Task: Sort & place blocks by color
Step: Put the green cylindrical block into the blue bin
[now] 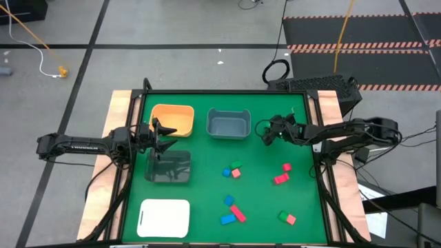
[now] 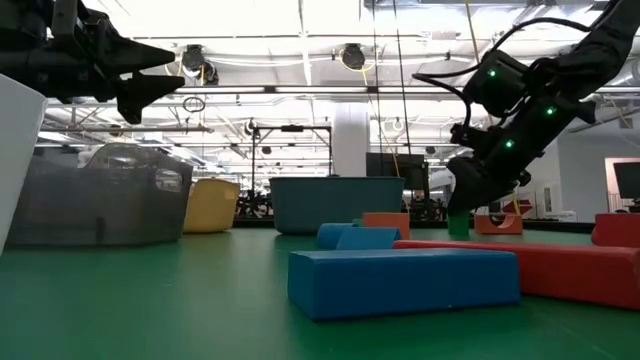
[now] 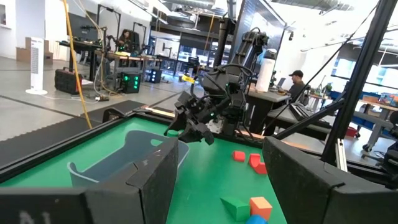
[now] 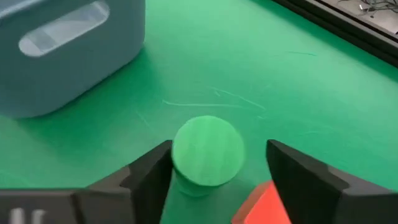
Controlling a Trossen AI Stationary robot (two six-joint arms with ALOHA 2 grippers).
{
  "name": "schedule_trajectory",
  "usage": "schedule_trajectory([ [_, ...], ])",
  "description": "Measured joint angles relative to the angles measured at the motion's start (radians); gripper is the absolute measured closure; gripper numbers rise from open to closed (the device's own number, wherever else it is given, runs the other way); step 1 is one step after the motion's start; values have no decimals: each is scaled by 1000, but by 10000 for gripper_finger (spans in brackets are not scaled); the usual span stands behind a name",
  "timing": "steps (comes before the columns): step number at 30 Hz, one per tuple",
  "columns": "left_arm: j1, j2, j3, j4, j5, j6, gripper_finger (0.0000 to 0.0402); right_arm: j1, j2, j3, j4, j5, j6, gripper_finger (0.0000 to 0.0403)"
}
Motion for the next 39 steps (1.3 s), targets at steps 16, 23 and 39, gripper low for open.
schedule_trajectory([
  [16,0,0,0,0,0,0,165,0,-18,0,167,-114,0,292],
  [23,0,0,0,0,0,0,165,0,-130,0,333,-156,-75,292],
  [39,0,0,0,0,0,0,165,43,84,0,795,-367,-119,292],
])
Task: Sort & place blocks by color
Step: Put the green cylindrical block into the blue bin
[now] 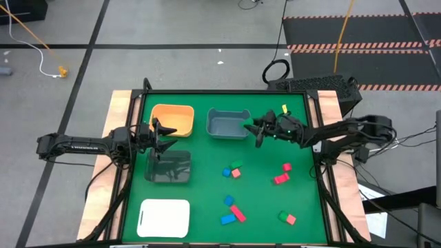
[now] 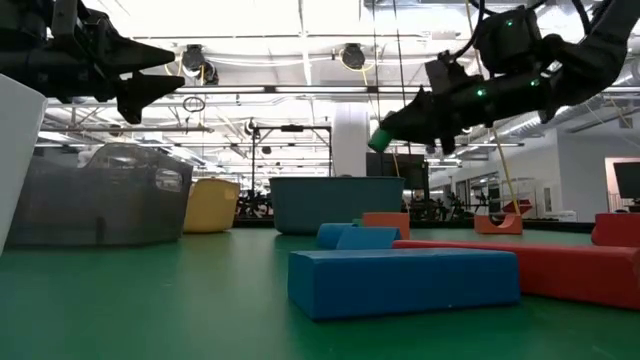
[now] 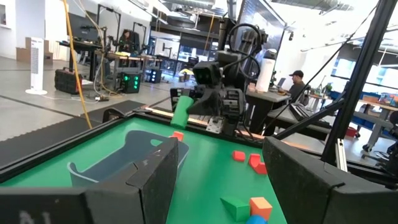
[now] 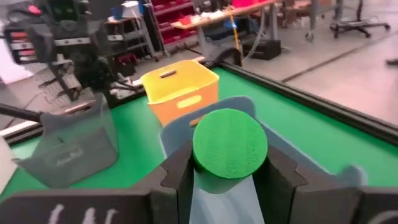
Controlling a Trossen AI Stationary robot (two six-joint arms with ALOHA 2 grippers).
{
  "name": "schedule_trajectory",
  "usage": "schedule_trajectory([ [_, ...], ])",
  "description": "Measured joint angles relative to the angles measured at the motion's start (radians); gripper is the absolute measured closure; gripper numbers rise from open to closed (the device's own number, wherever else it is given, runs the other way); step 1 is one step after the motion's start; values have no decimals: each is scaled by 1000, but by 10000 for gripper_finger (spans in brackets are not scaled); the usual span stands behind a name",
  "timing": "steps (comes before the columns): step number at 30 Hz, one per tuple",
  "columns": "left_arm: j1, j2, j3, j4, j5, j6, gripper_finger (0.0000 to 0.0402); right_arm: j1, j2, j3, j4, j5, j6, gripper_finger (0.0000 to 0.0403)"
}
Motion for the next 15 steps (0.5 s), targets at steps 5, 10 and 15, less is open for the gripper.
schedule_trajectory([
  [5,0,0,0,0,0,0,165,-7,53,0,81,3,-56,292],
  [10,0,0,0,0,0,0,165,-9,106,0,111,0,-55,291],
  [15,0,0,0,0,0,0,165,-6,161,0,189,-1,-34,228],
])
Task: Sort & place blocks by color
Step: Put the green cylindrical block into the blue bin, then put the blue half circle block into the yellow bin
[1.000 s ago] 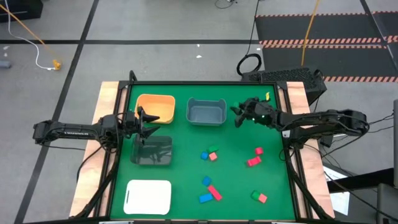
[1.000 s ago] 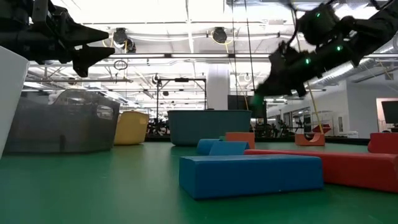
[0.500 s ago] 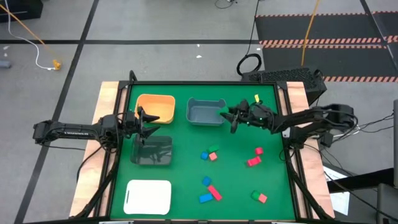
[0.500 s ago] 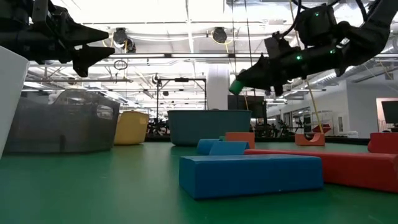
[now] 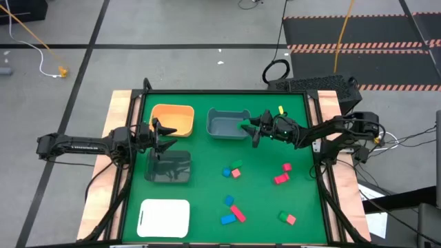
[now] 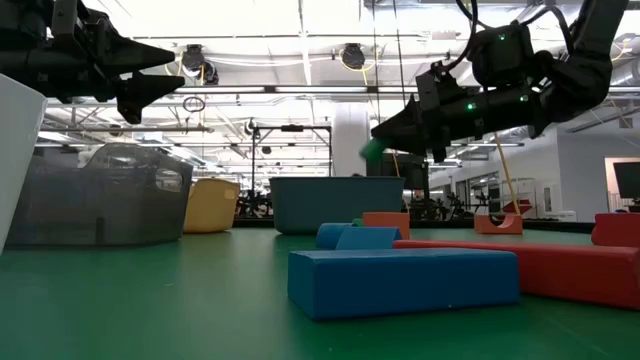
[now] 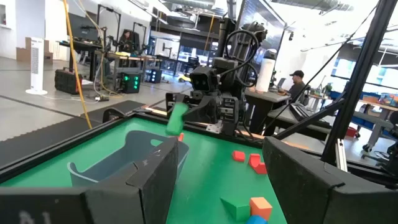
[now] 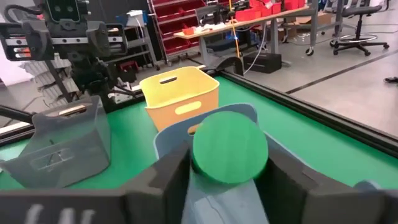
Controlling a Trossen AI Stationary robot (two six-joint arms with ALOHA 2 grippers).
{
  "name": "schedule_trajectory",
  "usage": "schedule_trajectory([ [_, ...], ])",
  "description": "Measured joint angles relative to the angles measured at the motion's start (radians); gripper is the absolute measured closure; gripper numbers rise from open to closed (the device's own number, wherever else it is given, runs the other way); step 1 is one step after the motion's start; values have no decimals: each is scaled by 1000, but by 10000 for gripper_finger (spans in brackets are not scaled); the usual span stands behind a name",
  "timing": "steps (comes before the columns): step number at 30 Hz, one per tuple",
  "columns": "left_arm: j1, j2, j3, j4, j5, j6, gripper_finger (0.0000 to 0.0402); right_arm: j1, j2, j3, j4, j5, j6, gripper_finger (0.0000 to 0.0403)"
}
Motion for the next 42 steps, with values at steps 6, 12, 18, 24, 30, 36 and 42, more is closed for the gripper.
schedule_trajectory([
  [6,0,0,0,0,0,0,165,0,27,0,52,0,-1,207],
  [12,0,0,0,24,0,-29,165,0,27,0,75,0,-8,217],
  [18,-1,0,0,52,0,-88,165,0,26,0,111,0,-10,219],
  [24,-1,0,0,157,-28,-156,165,0,15,0,111,0,-41,219],
  [30,-1,0,0,243,-28,-193,165,0,-28,0,80,0,-94,223],
  [36,0,0,0,251,-78,-284,165,0,-85,0,26,0,-133,229],
  [42,0,0,0,257,-192,-312,165,0,-153,0,-82,2,-135,232],
])
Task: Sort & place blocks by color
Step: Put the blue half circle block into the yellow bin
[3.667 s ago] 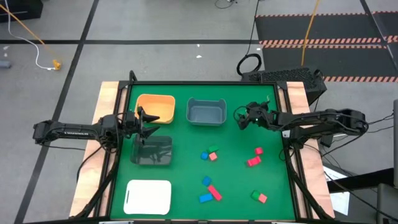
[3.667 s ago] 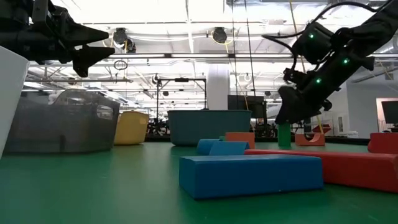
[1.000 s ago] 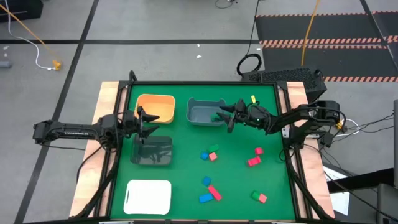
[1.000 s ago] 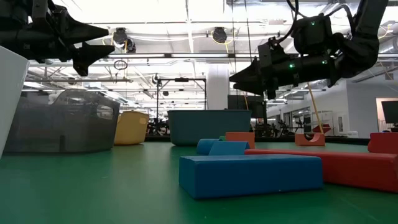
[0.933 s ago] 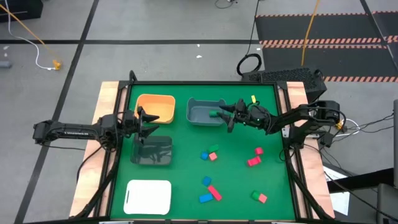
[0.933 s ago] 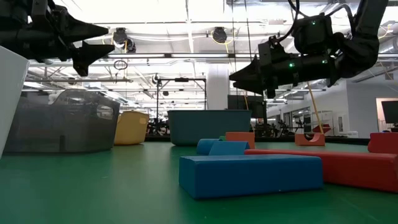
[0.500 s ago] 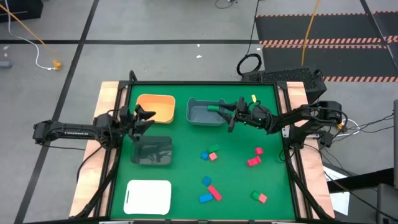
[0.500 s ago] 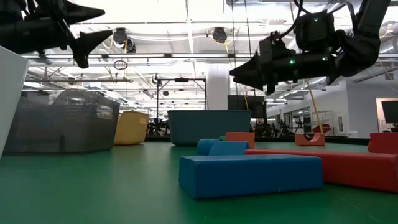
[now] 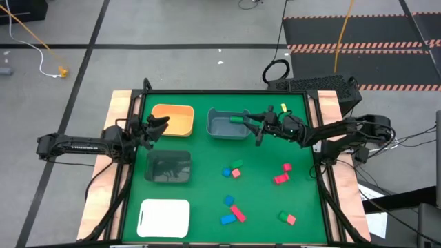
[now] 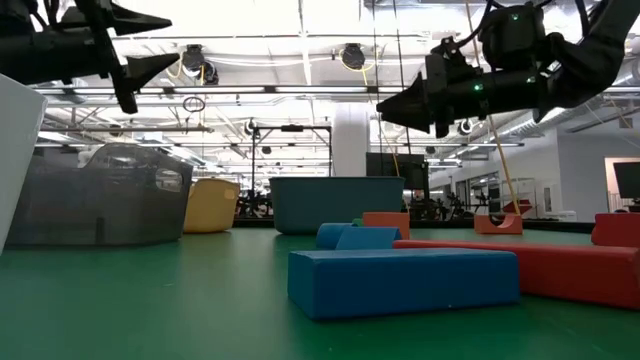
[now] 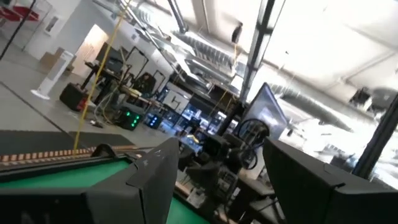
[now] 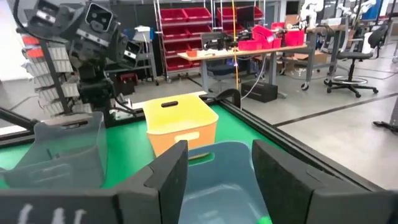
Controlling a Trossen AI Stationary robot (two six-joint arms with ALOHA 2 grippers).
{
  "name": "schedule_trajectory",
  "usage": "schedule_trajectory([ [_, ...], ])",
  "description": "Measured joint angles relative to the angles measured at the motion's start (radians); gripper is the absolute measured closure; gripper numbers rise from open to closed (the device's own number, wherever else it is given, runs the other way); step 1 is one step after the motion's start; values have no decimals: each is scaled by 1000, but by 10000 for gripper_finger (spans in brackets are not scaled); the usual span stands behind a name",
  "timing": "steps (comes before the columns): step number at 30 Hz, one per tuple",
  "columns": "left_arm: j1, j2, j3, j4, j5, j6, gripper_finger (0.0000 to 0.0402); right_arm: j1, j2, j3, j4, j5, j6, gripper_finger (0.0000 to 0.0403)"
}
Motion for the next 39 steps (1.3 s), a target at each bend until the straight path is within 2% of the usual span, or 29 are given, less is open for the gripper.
schedule_trajectory([
  [7,0,0,0,1,59,-30,165,0,-36,0,-77,2,-4,232],
  [27,-1,0,0,-46,33,-138,165,0,-36,0,-108,2,-21,232],
  [39,-1,0,0,-102,40,-112,165,0,-36,0,-119,2,-22,232],
])
